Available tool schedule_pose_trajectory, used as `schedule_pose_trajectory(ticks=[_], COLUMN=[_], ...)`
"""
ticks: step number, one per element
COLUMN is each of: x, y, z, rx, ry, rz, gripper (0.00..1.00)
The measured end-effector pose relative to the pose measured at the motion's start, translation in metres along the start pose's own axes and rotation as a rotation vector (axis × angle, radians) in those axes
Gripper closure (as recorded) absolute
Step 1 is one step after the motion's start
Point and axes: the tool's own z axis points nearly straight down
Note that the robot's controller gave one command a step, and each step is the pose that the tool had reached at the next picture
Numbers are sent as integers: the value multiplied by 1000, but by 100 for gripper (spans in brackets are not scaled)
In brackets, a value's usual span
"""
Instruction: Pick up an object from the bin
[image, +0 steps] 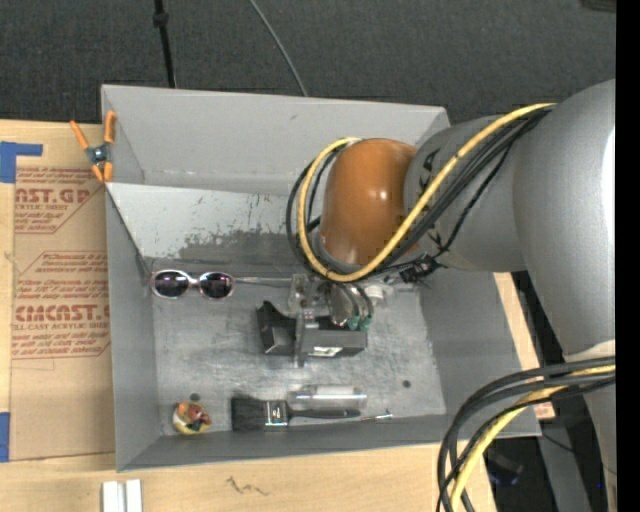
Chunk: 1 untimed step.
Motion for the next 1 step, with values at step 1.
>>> schedule_pose_trajectory(ticks=[1], x=[1], y=[-26], z=[-96], rx=[-1], ry=[-7], rz=[1], gripper=[100])
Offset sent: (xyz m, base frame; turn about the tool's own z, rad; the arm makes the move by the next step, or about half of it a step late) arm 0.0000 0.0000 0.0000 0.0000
